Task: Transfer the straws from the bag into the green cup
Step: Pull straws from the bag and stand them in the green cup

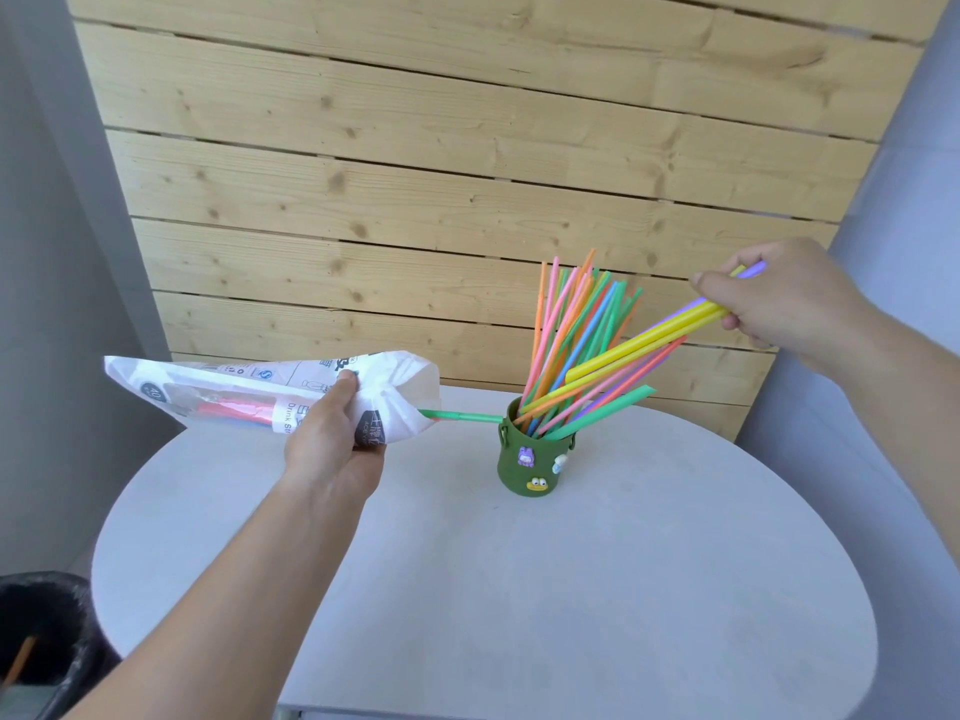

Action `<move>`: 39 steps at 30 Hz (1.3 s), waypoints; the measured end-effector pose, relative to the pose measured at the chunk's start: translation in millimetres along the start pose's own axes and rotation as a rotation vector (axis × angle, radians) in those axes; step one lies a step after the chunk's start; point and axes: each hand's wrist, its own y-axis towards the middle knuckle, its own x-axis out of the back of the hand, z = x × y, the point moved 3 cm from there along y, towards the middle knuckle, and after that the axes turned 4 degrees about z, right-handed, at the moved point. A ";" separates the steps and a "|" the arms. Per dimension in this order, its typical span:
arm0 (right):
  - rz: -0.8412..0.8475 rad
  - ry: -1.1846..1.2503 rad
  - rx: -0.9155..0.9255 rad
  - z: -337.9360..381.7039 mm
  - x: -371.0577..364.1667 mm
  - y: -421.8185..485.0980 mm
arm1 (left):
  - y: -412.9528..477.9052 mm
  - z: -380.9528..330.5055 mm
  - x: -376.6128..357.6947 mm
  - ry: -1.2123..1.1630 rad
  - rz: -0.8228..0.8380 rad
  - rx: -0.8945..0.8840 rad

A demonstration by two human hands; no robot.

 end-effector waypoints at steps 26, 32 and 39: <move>0.183 -0.422 0.337 30.8 -46.5 10.0 | 1.6 0.8 -0.3 -0.001 0.022 0.008; 0.207 -0.524 0.374 43.7 -60.0 15.1 | 1.7 0.5 0.2 -0.010 0.020 0.015; 0.188 -0.627 0.387 38.7 -79.7 18.6 | 2.6 -0.2 0.3 -0.009 0.022 0.021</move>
